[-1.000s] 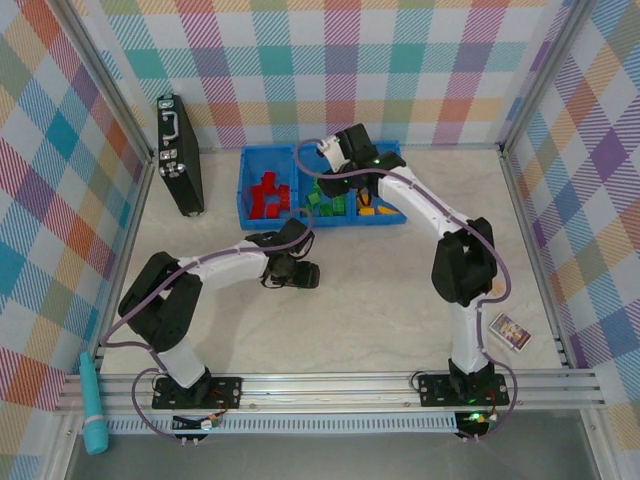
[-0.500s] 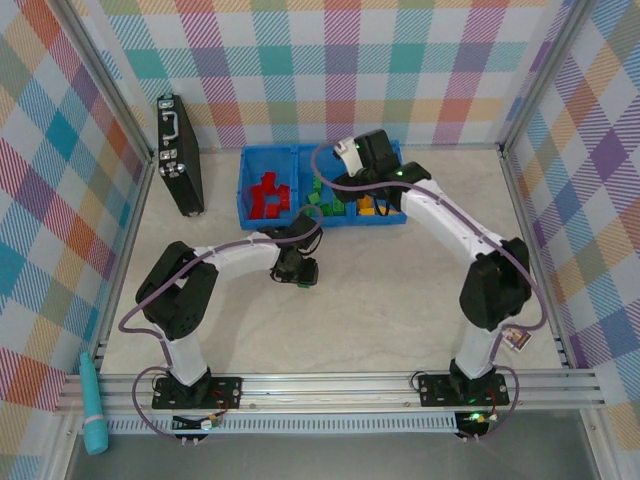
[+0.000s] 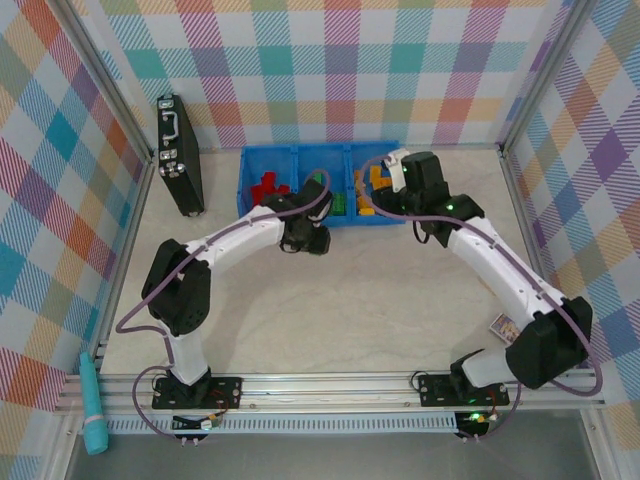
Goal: Sort the legos into containers by color
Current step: Pick up the lego from the center of the table, then place the lego in the container.
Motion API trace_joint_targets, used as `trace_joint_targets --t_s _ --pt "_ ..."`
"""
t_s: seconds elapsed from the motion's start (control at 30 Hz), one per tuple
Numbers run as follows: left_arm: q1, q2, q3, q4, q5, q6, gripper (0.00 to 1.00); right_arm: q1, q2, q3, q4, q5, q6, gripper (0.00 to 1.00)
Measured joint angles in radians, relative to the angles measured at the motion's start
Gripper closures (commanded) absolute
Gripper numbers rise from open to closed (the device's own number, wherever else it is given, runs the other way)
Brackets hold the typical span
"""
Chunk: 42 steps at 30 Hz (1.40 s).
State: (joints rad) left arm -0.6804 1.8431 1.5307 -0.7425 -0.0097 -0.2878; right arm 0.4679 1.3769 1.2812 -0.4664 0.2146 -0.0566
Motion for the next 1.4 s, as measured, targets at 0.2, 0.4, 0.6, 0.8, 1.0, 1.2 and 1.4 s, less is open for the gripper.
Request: trace_joint_targets --t_s 0.2,0.4,0.6,0.8,1.0,1.2,1.4 --pt "0.023 0.055 0.208 -0.012 -0.037 0.050 0.74 -0.017 -0.083 -0.090 -0.024 0.010 0.024 0.31" --pt "0.080 0.184 0.383 0.009 -0.068 0.087 0.73 -0.040 -0.132 -0.141 -0.032 0.010 0.060 0.14" --pt "0.121 0.328 0.527 0.022 -0.108 0.121 0.73 -0.043 -0.135 -0.162 -0.037 0.008 0.084 0.07" --pt "0.146 0.412 0.593 0.041 -0.135 0.129 0.68 -0.047 -0.142 -0.198 -0.034 -0.007 0.094 0.01" --pt "0.160 0.468 0.624 0.075 -0.143 0.128 0.61 -0.057 -0.138 -0.209 -0.026 -0.043 0.084 0.01" --pt "0.162 0.504 0.642 0.092 -0.142 0.128 0.52 -0.072 -0.093 -0.175 -0.013 -0.056 0.066 0.01" --pt "0.166 0.503 0.692 0.091 -0.142 0.146 0.49 -0.090 -0.079 -0.172 -0.004 -0.059 0.063 0.01"
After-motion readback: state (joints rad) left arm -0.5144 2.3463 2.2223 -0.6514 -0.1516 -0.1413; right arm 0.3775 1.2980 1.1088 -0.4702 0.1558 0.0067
